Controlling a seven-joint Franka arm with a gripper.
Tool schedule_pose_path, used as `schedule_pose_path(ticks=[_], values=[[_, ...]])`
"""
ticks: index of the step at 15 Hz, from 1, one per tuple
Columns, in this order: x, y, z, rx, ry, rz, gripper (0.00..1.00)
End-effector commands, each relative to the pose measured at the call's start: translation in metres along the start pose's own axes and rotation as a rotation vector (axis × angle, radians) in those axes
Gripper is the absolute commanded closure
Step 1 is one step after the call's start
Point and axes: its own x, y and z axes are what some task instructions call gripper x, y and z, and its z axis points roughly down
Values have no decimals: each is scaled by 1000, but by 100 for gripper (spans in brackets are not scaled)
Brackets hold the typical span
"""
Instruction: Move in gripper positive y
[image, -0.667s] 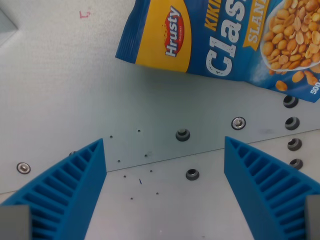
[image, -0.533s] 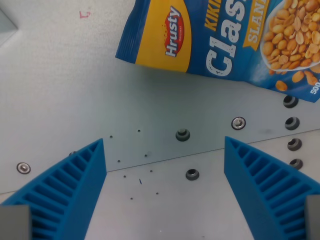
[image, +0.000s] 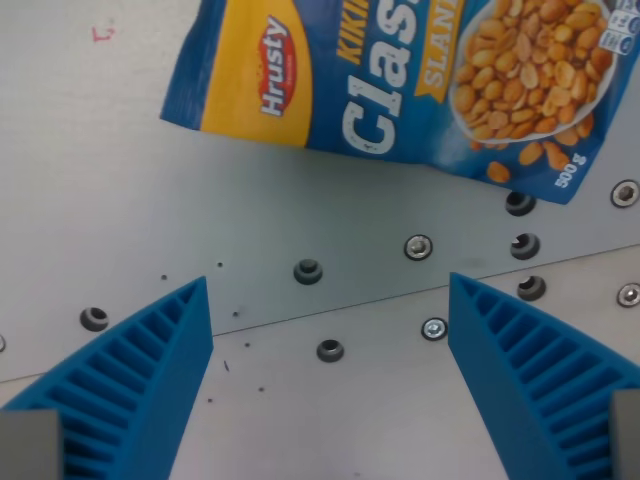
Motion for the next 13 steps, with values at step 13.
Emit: schedule_pose_path(ticks=[13], values=[[2, 76, -2, 5, 7, -12, 0]])
